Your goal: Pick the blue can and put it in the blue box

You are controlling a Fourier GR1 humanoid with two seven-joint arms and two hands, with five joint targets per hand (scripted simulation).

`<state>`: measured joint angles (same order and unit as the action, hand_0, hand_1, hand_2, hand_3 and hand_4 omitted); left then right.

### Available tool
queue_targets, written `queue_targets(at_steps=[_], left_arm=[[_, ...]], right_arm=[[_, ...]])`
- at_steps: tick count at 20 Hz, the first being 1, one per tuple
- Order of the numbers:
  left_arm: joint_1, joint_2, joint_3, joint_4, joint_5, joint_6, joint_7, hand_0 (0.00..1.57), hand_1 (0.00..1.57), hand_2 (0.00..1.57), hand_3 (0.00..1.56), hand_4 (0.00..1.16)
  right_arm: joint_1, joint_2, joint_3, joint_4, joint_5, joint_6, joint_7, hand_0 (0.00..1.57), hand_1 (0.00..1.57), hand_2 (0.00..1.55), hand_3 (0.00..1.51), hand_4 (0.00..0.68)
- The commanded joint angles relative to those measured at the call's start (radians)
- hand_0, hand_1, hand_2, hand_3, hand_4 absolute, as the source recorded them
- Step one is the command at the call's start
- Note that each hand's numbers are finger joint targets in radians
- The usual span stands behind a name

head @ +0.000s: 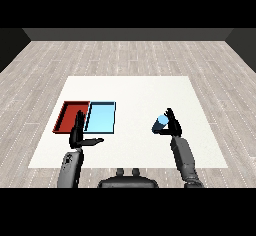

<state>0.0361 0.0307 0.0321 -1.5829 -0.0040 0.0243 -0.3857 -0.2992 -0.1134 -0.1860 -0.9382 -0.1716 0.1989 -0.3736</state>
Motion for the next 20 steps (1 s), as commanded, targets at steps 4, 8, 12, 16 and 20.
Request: queue_targets(at_steps=[4,8,12,16,20], left_arm=[[-0.009,0.001,0.010,0.037,0.004,-0.002,-0.036,0.00,0.00,0.00,0.00,0.00],[-0.005,0.007,0.012,0.108,-0.012,-0.017,-0.117,0.00,0.00,0.00,0.00,0.00],[0.060,-0.008,-0.028,-0.072,0.001,-0.011,0.010,0.00,0.00,0.00,0.00,0.00],[-0.014,0.016,0.027,0.009,0.006,-0.001,-0.009,0.00,0.00,0.00,0.00,0.00],[-0.022,0.020,0.033,0.032,0.034,-0.034,-0.019,0.00,0.00,0.00,0.00,0.00]], right_arm=[[0.006,-0.011,-0.001,0.002,-0.034,-0.005,0.017,0.00,0.00,0.00,0.00,0.000],[-0.123,-0.020,-0.033,0.246,-0.026,0.038,-0.110,0.00,0.00,0.00,0.00,0.000],[-0.142,0.011,-0.009,0.221,-0.031,0.007,-0.068,0.00,0.00,0.00,0.00,0.000],[-0.053,-0.004,0.011,0.122,-0.046,0.017,-0.028,0.00,0.00,0.00,0.00,0.000],[-0.139,0.022,0.020,0.218,-0.015,-0.032,-0.077,0.00,0.00,0.00,0.00,0.000]])
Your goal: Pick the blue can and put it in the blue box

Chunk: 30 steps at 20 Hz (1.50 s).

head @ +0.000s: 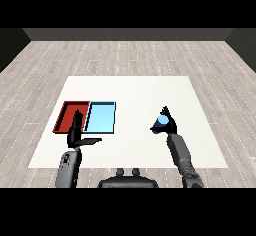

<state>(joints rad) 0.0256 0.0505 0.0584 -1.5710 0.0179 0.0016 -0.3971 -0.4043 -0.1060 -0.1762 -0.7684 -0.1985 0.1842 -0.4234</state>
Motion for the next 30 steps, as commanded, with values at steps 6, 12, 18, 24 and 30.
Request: queue_targets(at_steps=[6,12,18,24,30], left_arm=[[-0.015,-0.023,-0.031,-0.052,-0.029,0.045,0.079,0.00,0.00,0.00,0.00,0.00],[-0.031,-0.028,-0.026,-0.014,-0.020,0.033,0.032,0.00,0.00,0.00,0.00,0.00],[0.060,-0.004,-0.018,-0.045,0.008,-0.023,0.005,0.00,0.00,0.00,0.00,0.00],[0.002,-0.022,-0.038,-0.028,-0.020,0.009,0.034,0.00,0.00,0.00,0.00,0.00],[-0.013,-0.029,-0.082,-0.011,-0.055,0.013,0.040,0.00,0.00,0.00,0.00,0.00]], right_arm=[[-0.016,0.021,0.008,-0.019,0.024,-0.142,0.028,0.88,0.88,1.08,0.95,0.000],[-0.008,0.007,0.012,0.032,0.053,-0.202,0.042,1.47,1.47,1.46,1.44,0.554],[-0.060,0.036,0.033,-0.007,0.053,-0.216,0.050,1.45,1.45,1.44,1.31,0.481],[0.024,0.027,0.101,-0.178,0.123,-0.250,0.029,1.45,1.45,1.47,1.34,0.486],[0.046,0.025,0.111,-0.287,0.115,-0.230,0.047,1.46,1.46,1.48,1.36,0.512]])
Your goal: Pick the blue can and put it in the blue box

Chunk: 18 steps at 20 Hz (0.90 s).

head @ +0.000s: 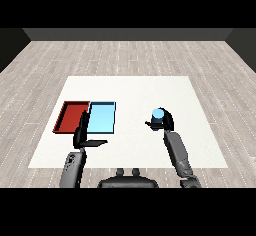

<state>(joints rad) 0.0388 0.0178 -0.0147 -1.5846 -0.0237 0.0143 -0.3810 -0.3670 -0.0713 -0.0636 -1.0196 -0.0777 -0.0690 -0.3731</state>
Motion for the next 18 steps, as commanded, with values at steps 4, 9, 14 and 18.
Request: queue_targets(at_steps=[4,9,14,18], left_arm=[[-0.076,0.014,0.008,0.091,0.053,-0.072,-0.009,0.00,0.00,0.00,0.00,0.00],[-0.078,-0.017,-0.086,0.047,0.022,0.014,0.045,0.00,0.00,0.00,0.00,0.00],[-0.087,-0.018,-0.097,0.061,0.029,0.026,0.039,0.00,0.00,0.00,0.00,0.00],[-0.090,-0.018,-0.155,0.026,0.037,0.050,0.075,0.00,0.00,0.00,0.00,0.00]], right_arm=[[-0.009,0.033,0.055,-0.151,0.016,-0.014,0.076,1.45,1.45,1.47,1.38,0.532],[0.020,0.028,0.081,-0.254,0.029,-0.002,0.121,1.45,1.45,1.47,1.34,0.553],[-0.018,0.070,0.098,-0.214,0.047,-0.048,0.101,1.44,1.44,1.46,1.35,0.562],[-0.015,0.065,0.110,-0.243,0.053,-0.041,0.122,1.44,1.44,1.46,1.35,0.562]])
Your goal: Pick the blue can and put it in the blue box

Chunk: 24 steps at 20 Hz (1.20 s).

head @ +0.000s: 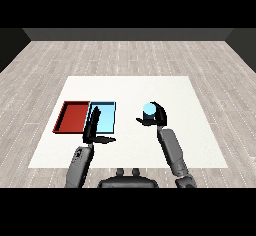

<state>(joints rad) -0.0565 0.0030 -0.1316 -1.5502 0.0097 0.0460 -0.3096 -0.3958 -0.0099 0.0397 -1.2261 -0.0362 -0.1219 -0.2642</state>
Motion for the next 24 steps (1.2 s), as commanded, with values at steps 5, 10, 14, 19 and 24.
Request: queue_targets(at_steps=[5,10,14,19,24], left_arm=[[-0.079,-0.003,-0.107,0.154,0.092,0.080,-0.080,0.00,0.00,0.00,0.00,0.00],[-0.144,-0.003,-0.174,0.168,0.092,0.124,-0.039,0.00,0.00,0.00,0.00,0.00],[-0.207,-0.003,-0.189,0.209,0.101,0.126,-0.035,0.00,0.00,0.00,0.00,0.00],[-0.131,-0.003,-0.317,0.152,0.120,0.220,-0.024,0.00,0.00,0.00,0.00,0.00],[-0.200,-0.003,-0.311,0.189,0.145,0.239,0.031,0.00,0.00,0.00,0.00,0.00]], right_arm=[[-0.017,0.010,0.109,-0.027,-0.035,-0.096,0.005,1.47,1.47,1.47,1.38,0.564],[-0.030,0.010,0.057,-0.054,-0.004,-0.045,0.037,1.45,1.45,1.47,1.38,0.562],[-0.035,0.010,0.081,0.014,-0.035,-0.039,-0.040,1.45,1.45,1.47,1.39,0.576],[-0.110,0.010,0.202,-0.010,-0.077,-0.149,0.039,1.46,1.46,1.47,1.37,0.551],[-0.030,0.010,0.248,-0.096,-0.080,-0.149,0.055,1.44,1.44,1.46,1.36,0.553]])
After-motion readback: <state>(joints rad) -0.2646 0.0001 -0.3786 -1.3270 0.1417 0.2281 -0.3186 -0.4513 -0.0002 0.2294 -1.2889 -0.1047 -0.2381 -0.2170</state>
